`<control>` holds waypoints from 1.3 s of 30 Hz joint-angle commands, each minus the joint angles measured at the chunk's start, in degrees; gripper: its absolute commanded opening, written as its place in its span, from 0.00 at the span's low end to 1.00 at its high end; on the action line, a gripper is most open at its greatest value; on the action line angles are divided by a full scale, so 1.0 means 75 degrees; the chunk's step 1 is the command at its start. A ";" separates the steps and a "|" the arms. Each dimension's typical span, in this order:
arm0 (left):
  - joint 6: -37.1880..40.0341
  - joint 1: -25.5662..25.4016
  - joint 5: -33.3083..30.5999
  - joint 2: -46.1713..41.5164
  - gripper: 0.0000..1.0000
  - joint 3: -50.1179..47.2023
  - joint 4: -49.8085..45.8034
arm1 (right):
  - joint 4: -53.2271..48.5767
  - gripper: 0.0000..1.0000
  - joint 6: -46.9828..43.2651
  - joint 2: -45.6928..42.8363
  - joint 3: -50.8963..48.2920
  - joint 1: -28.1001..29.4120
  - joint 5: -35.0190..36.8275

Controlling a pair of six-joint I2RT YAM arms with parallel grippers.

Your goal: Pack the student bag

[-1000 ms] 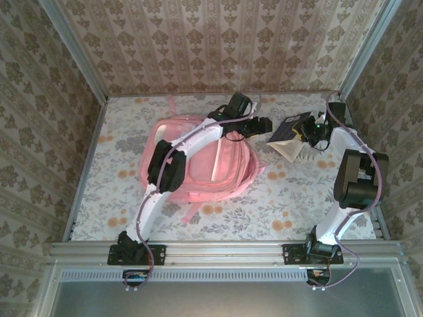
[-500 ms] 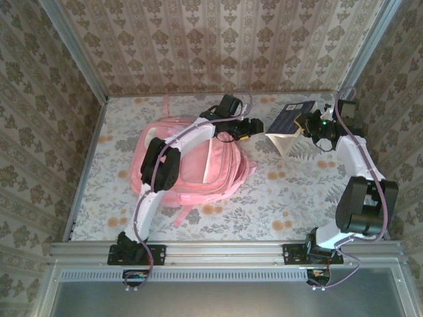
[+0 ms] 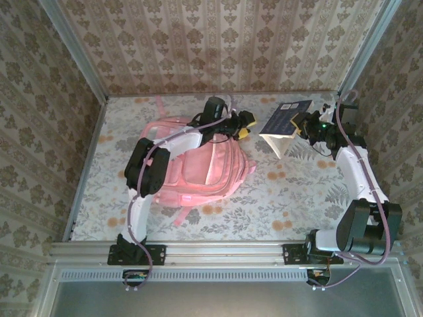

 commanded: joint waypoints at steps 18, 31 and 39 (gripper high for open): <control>-0.3765 -0.0755 -0.0624 0.0425 0.50 -0.0293 0.4780 | 0.1734 0.20 0.1382 -0.0302 -0.0667 0.0452 -0.0309; -0.4011 -0.0749 -0.0747 0.0297 0.57 -0.0429 0.5106 | 0.1879 0.20 0.1302 -0.0302 -0.1144 0.0843 -0.0080; -0.3982 -0.0749 -0.0754 0.0203 0.36 -0.0566 0.5257 | 0.1765 0.21 0.1155 -0.0276 -0.1151 0.0934 0.0053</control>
